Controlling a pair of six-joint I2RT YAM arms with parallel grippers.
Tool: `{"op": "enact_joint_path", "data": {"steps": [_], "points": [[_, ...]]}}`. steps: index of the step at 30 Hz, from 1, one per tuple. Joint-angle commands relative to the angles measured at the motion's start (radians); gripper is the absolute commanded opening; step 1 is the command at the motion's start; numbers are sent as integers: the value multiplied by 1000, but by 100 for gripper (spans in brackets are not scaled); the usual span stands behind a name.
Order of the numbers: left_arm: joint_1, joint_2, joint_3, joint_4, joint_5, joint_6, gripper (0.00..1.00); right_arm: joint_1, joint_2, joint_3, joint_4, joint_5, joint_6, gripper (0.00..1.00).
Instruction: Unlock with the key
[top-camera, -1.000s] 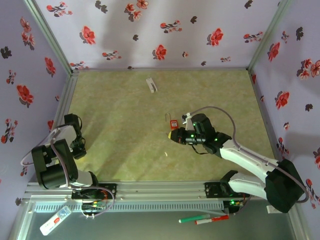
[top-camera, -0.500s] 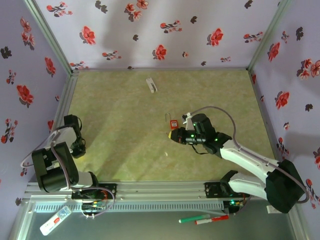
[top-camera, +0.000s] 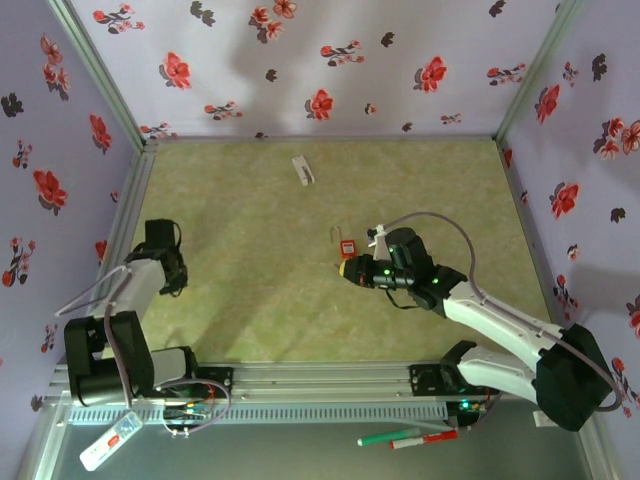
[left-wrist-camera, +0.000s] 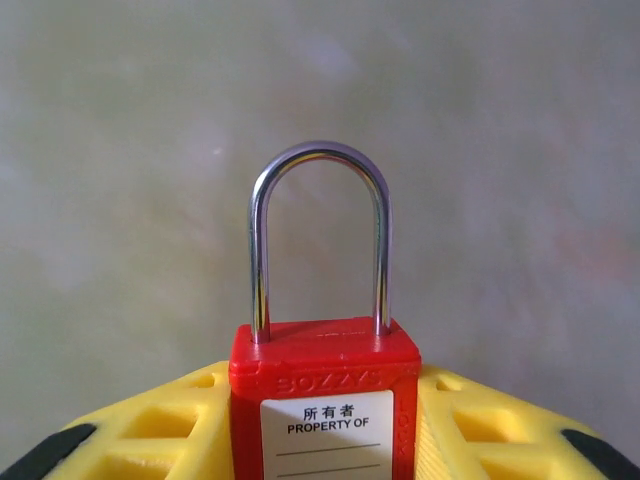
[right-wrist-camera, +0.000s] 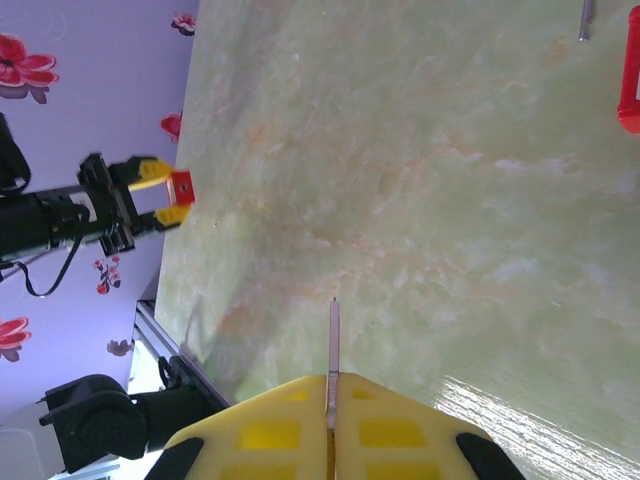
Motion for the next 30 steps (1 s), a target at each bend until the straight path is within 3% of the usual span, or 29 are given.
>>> {"op": "enact_joint_path", "data": {"steps": [1,6,12,20,30], "points": [[-93,2,45,219,121,140,0,-3,0,37,47,11,-41,0],[-238,48,81,413,288,222,0,-13,50,93,84,-18,-80,0],[-360,100,78,602,415,192,0,0,160,142,194,-67,-87,0],[-497,130,81,665,412,135,0,56,258,163,329,-22,-87,0],[-570,148,101,686,392,119,0,99,353,201,361,19,-105,0]]}}
